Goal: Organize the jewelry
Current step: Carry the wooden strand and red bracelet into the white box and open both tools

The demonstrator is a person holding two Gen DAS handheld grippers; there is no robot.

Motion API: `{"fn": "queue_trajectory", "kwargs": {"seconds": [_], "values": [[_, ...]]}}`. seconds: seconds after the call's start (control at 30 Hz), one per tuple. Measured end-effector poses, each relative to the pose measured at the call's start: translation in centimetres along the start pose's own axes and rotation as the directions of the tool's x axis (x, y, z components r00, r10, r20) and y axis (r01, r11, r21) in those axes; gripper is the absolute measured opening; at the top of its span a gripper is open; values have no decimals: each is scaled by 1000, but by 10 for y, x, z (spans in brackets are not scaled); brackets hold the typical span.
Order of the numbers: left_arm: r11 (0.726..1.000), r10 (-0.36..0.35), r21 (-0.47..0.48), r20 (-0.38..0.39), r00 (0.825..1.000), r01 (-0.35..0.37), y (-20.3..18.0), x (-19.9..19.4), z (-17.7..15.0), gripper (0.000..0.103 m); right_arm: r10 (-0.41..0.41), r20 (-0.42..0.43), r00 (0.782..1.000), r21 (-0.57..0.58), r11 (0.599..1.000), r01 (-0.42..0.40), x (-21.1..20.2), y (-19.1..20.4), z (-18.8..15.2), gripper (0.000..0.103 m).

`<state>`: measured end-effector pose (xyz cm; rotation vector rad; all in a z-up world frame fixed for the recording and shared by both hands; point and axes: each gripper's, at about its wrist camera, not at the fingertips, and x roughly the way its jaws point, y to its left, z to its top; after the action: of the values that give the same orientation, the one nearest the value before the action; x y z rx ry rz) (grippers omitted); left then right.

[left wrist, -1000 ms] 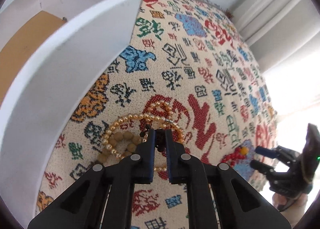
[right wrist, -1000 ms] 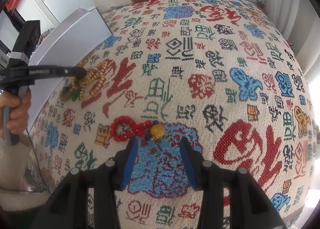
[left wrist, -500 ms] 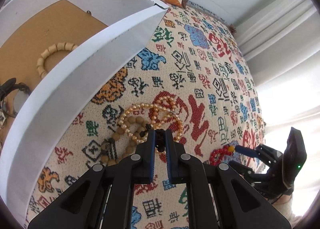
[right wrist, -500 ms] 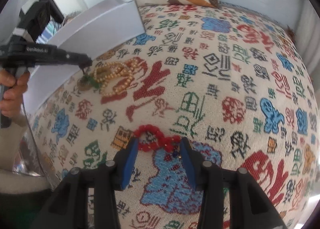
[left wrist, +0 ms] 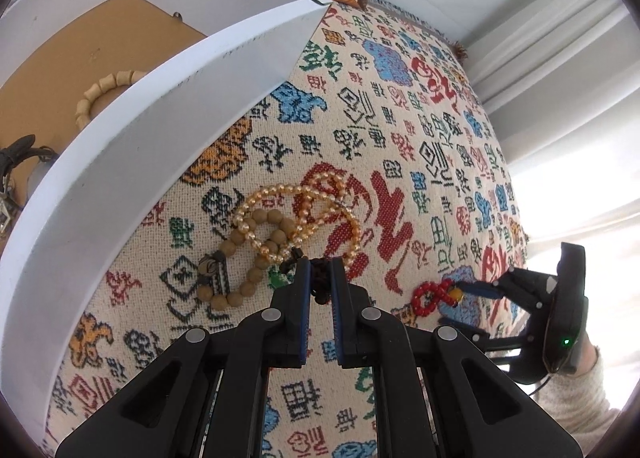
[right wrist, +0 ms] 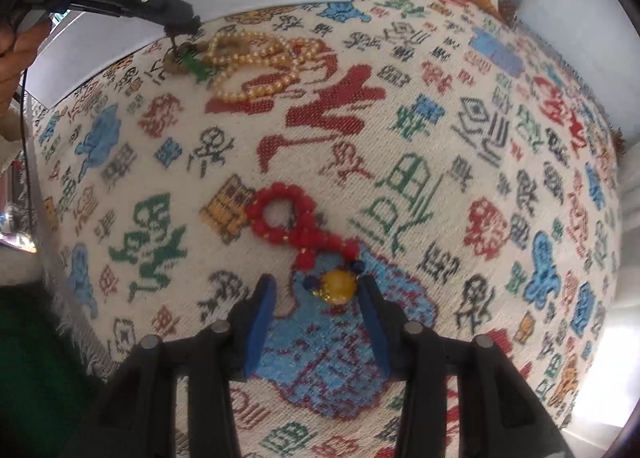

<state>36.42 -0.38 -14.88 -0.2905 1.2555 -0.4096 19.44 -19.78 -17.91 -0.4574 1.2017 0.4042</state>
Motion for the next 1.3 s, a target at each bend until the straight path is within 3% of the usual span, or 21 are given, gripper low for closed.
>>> {"fn": "queue_trajectory", "kwargs": {"seconds": [0.07,0.23,0.5,0.77,0.93,1.07,1.3], "values": [[1000,2,-1,-2,1000,-2,0,-1,0,8,8,3,1000,-13,1000,-8,1,1,2,43],[1000,7,-3,-1,1000,-7,0,-3,-3,8,33,10,999,41,999,-33,2,-6,7,17],[1000,7,-9,-2,1000,-7,2,-8,-7,8,110,48,993,161,980,-116,-8,-20,2,17],[998,-38,-49,10,999,38,0,-40,-9,8,156,151,976,166,970,-180,-53,-19,5,17],[998,-21,-63,60,998,25,1,-80,-15,8,191,241,951,148,962,-231,-88,-12,22,17],[995,-3,-97,121,993,15,13,-129,-21,8,231,325,917,111,954,-280,-119,-6,49,17],[980,76,-195,243,967,-28,54,-204,-22,8,267,461,846,35,948,-317,-163,12,131,17]]}}
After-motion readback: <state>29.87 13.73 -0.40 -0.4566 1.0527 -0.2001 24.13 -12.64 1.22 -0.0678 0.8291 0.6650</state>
